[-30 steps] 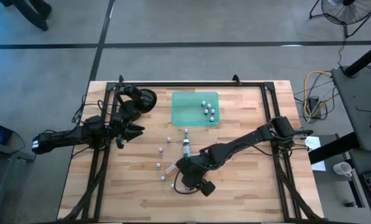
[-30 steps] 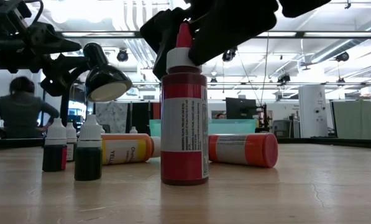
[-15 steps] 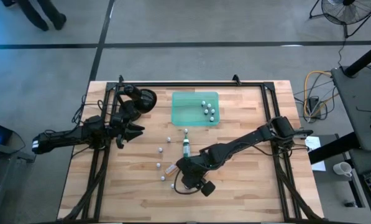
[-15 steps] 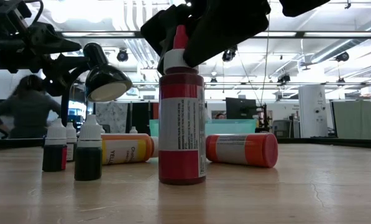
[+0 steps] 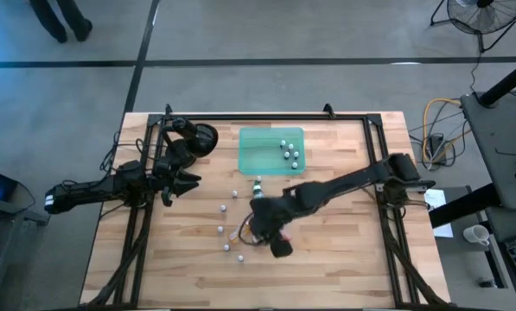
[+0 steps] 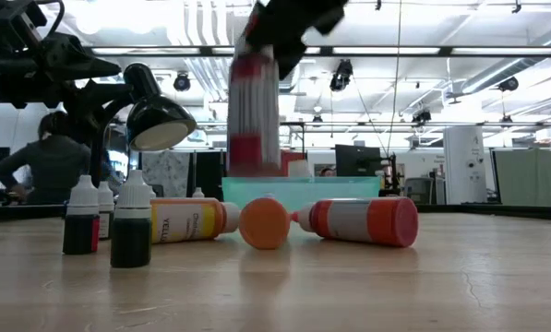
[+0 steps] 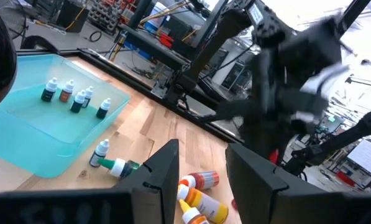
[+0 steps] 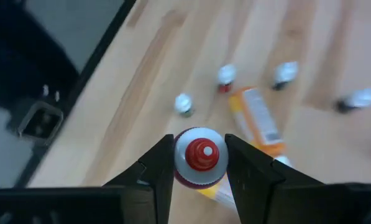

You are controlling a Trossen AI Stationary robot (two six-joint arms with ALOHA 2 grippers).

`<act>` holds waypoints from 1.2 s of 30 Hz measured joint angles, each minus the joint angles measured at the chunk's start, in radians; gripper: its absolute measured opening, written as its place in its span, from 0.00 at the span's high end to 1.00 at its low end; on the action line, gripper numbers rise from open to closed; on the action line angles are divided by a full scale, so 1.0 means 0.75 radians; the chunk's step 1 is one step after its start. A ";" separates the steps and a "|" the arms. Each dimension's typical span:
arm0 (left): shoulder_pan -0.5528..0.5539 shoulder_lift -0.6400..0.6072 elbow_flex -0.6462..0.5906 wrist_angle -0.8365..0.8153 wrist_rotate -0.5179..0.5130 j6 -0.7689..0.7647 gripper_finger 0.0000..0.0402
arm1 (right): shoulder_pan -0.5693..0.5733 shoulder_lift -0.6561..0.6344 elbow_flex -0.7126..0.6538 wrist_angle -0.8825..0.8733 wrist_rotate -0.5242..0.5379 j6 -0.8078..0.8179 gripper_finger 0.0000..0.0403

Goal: Pick & Place food coloring
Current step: Put the big red food coloring bottle into the bin

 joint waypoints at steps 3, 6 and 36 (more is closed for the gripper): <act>0.000 0.000 0.000 0.000 0.000 0.000 0.74 | -0.066 -0.084 0.000 0.000 0.176 0.034 0.71; 0.000 0.000 0.000 0.000 0.000 0.000 0.74 | -0.129 -0.144 0.002 0.041 0.605 0.035 0.71; -0.001 0.000 0.000 0.000 0.000 -0.001 0.74 | -0.842 0.126 0.093 -0.194 0.733 0.373 0.71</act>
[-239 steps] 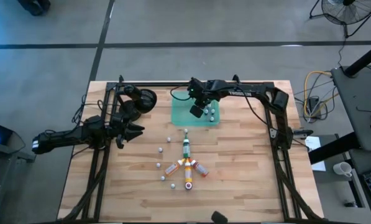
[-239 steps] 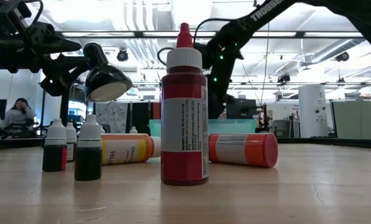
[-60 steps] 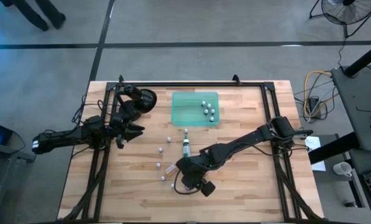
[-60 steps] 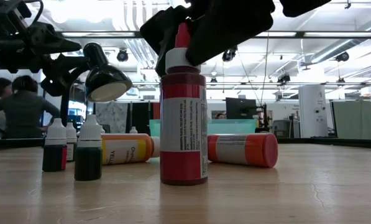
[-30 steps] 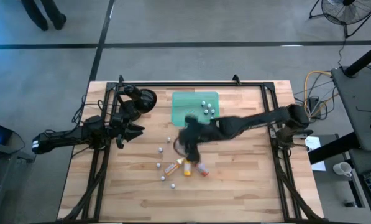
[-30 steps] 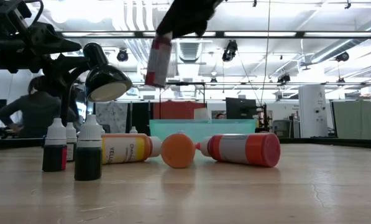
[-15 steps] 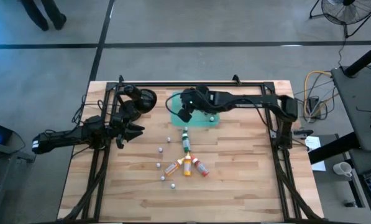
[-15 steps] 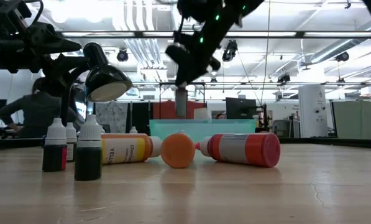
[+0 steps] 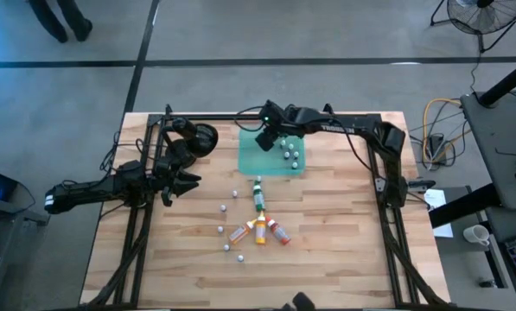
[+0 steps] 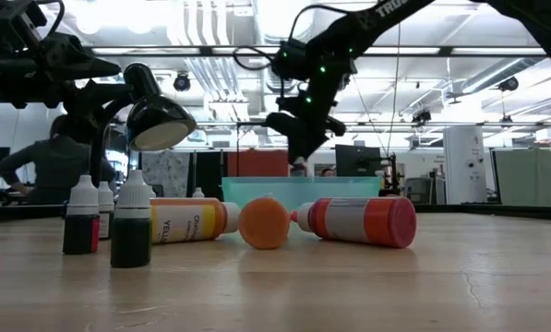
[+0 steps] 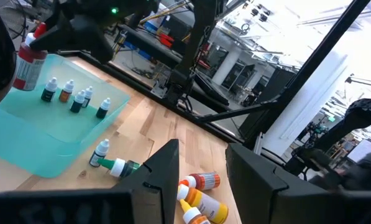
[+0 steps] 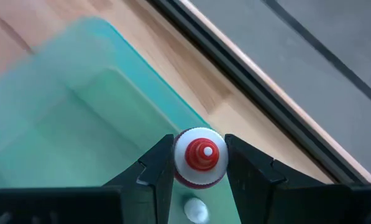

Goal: Pick & Place food coloring
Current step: Put the big red food coloring bottle into the bin

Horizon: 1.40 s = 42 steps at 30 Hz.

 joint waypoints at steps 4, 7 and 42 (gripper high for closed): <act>0.000 0.000 0.000 0.000 0.000 0.000 0.74 | -0.024 0.006 -0.001 -0.025 -0.013 -0.012 0.71; 0.001 0.000 0.000 0.000 0.000 0.000 0.74 | -0.027 0.006 -0.002 -0.015 -0.047 -0.063 0.71; 0.001 -0.001 0.000 0.000 0.000 0.000 0.74 | -0.032 -0.060 -0.095 0.009 -0.173 -0.200 0.49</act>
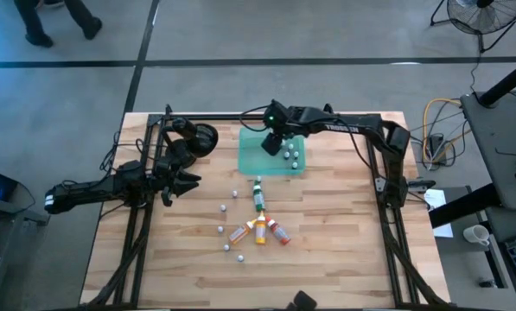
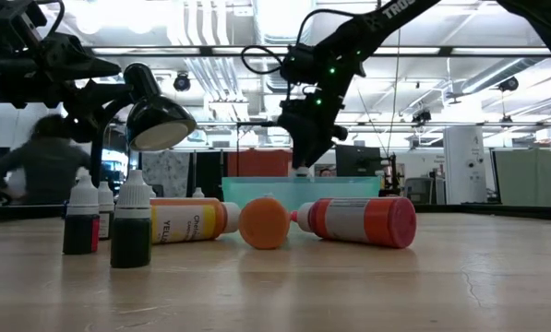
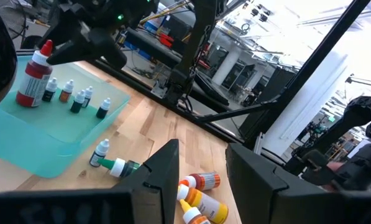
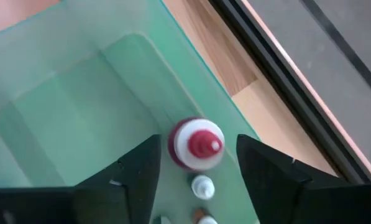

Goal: Pick & Place food coloring
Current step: Put the big red food coloring bottle into the bin, then put the big orange food coloring bottle into the bin

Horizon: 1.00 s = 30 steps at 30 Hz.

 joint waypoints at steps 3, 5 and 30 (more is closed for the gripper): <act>0.000 0.000 0.000 0.000 0.000 0.000 0.74 | 0.000 -0.029 0.001 -0.036 0.000 -0.020 0.46; 0.000 0.000 0.000 0.000 0.000 0.000 0.74 | 0.001 -0.053 0.001 -0.066 -0.002 -0.028 0.44; -0.001 0.000 0.000 0.000 0.000 0.000 0.74 | 0.583 -0.116 -0.094 -0.351 -0.523 -0.745 0.41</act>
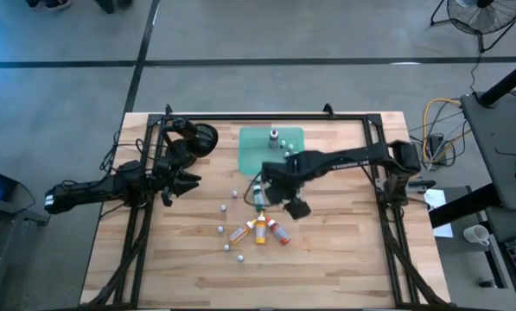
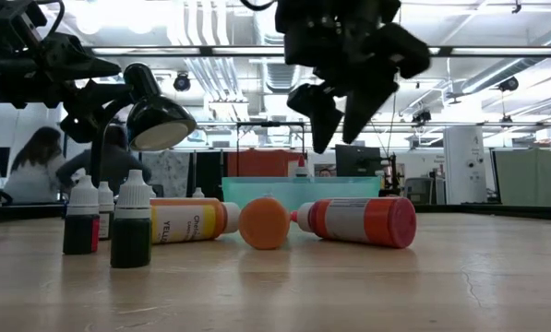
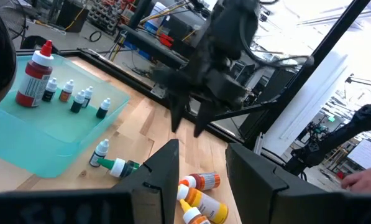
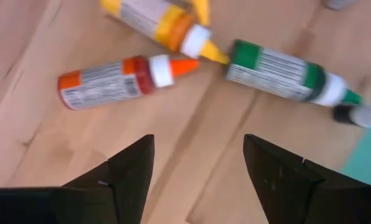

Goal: Pick & Place food coloring
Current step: Put the big orange food coloring bottle into the bin

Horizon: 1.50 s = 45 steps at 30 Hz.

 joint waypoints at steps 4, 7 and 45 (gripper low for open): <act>0.000 0.000 0.000 0.000 0.000 0.000 0.74 | 0.059 0.001 -0.034 0.063 0.001 -0.042 0.42; 0.001 0.000 0.000 0.000 0.000 0.000 0.74 | 0.106 0.001 -0.039 0.154 0.001 -0.146 0.41; 0.001 0.001 0.000 0.000 0.000 0.000 0.74 | 0.297 0.082 -0.047 0.399 0.173 1.182 0.34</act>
